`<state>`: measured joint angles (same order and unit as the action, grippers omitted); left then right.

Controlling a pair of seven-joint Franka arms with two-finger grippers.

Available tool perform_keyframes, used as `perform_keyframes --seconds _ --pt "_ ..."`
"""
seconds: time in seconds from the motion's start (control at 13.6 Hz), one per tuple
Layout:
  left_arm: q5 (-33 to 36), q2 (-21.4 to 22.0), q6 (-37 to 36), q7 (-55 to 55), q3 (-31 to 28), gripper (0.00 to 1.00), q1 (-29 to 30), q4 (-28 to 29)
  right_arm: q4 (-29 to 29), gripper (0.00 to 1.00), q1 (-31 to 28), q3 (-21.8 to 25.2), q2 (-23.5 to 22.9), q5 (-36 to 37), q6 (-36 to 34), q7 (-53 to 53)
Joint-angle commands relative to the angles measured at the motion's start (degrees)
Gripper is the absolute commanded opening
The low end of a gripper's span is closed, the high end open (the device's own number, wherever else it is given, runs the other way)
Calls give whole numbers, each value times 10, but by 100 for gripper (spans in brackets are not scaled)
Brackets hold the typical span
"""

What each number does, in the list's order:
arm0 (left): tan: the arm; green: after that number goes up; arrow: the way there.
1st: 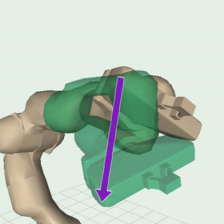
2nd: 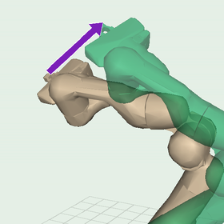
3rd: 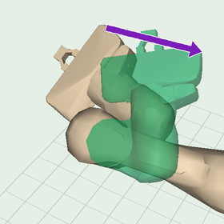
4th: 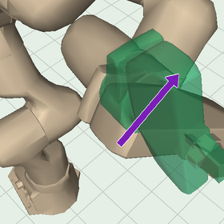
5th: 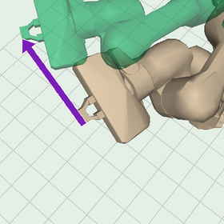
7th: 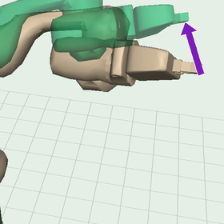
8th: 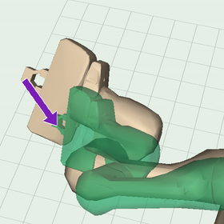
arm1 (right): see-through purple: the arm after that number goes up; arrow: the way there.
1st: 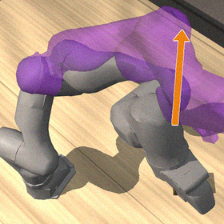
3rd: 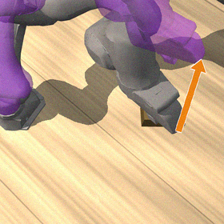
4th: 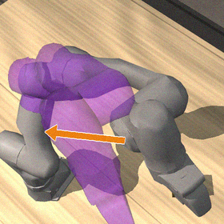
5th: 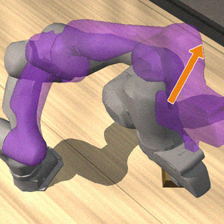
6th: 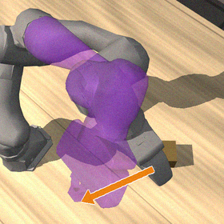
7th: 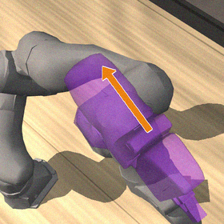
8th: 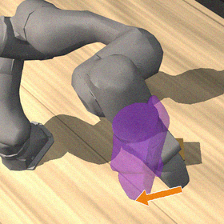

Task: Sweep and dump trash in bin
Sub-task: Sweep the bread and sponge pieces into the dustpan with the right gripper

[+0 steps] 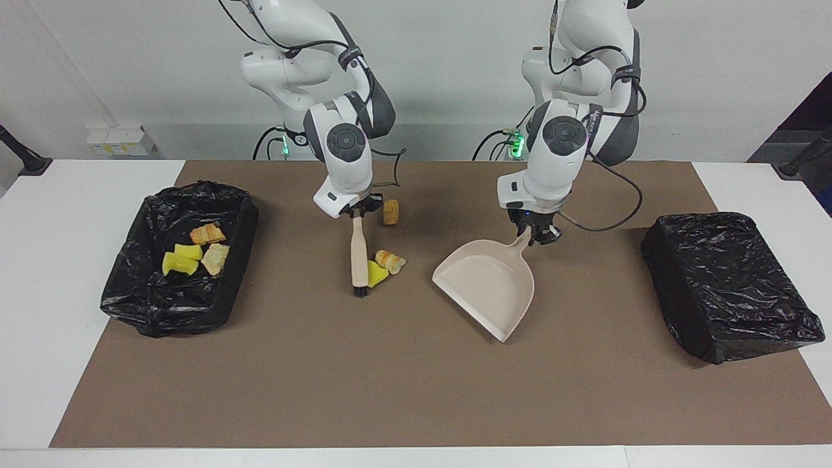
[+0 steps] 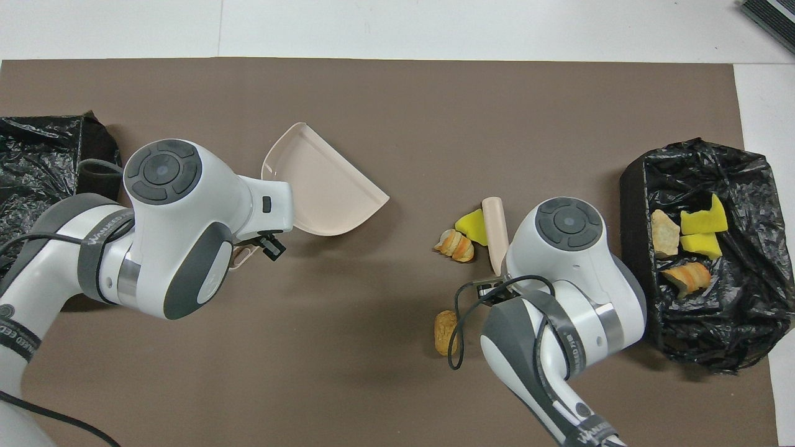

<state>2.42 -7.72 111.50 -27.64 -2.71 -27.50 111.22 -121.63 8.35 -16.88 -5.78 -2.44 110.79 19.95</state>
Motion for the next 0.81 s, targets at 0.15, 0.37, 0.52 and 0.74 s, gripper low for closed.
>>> perform_keyframes --seconds 0.15,0.37,0.52,0.74 --pt "56 12 -42 -145 -4 0 -5 13 -2 0 16 -4 -3 -99 36 6" --pt "79 17 -52 -234 -4 0 -11 15 -2 0 18 -4 -3 -117 37 7" --pt "110 44 -49 -240 -3 0 -19 57 -2 0 25 -3 -3 -152 39 9" --pt "119 61 -20 -240 -3 0 -26 92 -8 0 27 -3 0 -154 39 14"
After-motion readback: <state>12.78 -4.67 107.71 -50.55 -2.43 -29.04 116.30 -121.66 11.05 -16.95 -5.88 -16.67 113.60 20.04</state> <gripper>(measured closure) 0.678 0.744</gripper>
